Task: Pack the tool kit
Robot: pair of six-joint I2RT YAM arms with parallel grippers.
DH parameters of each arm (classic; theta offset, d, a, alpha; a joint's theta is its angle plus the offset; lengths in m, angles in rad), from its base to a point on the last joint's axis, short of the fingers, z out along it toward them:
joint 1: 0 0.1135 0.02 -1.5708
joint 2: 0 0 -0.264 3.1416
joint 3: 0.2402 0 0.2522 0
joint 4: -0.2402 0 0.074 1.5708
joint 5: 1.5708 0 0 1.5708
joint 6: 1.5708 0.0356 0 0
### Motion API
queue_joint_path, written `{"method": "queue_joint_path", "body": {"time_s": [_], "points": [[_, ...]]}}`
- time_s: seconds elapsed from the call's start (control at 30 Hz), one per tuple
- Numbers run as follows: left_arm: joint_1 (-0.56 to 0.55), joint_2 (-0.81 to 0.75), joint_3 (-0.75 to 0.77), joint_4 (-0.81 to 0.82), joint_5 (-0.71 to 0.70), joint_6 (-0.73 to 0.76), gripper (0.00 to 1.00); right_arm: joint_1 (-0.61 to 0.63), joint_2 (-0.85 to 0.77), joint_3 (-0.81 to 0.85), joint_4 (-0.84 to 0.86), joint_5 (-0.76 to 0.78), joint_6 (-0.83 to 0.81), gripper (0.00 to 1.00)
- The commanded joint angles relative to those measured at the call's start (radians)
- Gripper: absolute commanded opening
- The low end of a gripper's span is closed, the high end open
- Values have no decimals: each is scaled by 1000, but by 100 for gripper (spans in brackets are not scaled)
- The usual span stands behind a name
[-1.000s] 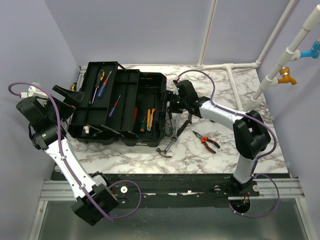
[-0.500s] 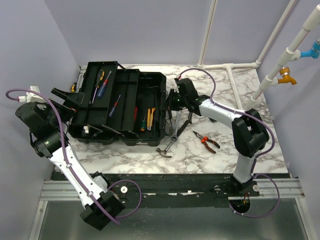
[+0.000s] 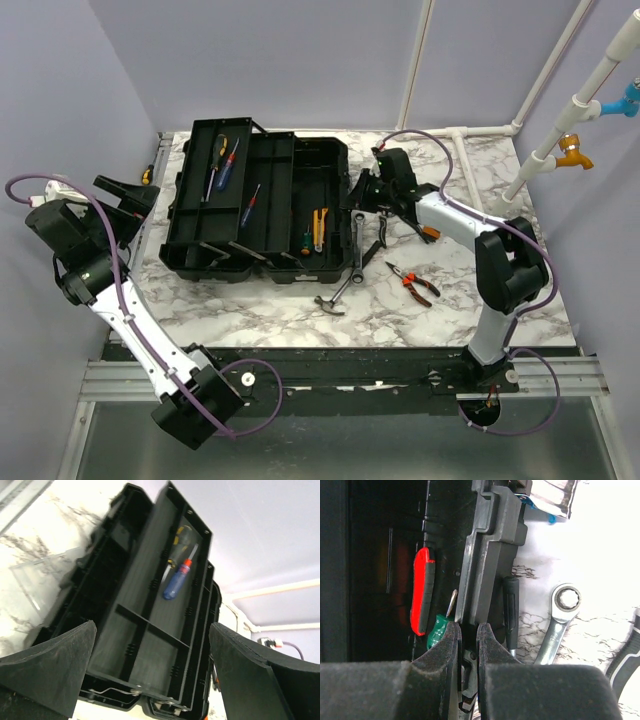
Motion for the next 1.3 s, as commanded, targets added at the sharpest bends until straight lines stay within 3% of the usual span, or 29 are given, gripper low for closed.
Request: {"method": "queue_joint_path", "body": {"time_s": [0.0,0.17,0.53,0.93,1.2,1.27], "points": [[62,35,8,20,-80,-16,98,-35,-44,-35,-31,111,-9,1],[78,174,-21,129,55,-120,98,-36,-51,-70,16,73,1,1],[72,450,50,120,84,-129,96,-38,-61,-109,72,-6,21,1],[-76,699,146,-84,48,105,93,-37,-50,-129,118,-117,30,1],[-67,762,77,27,115,22,79,-37,-52,-141,119,-143,29,1],[-62,766,57,69,143,-2,71,-37,-52,-143,119,-148,30,1]]}}
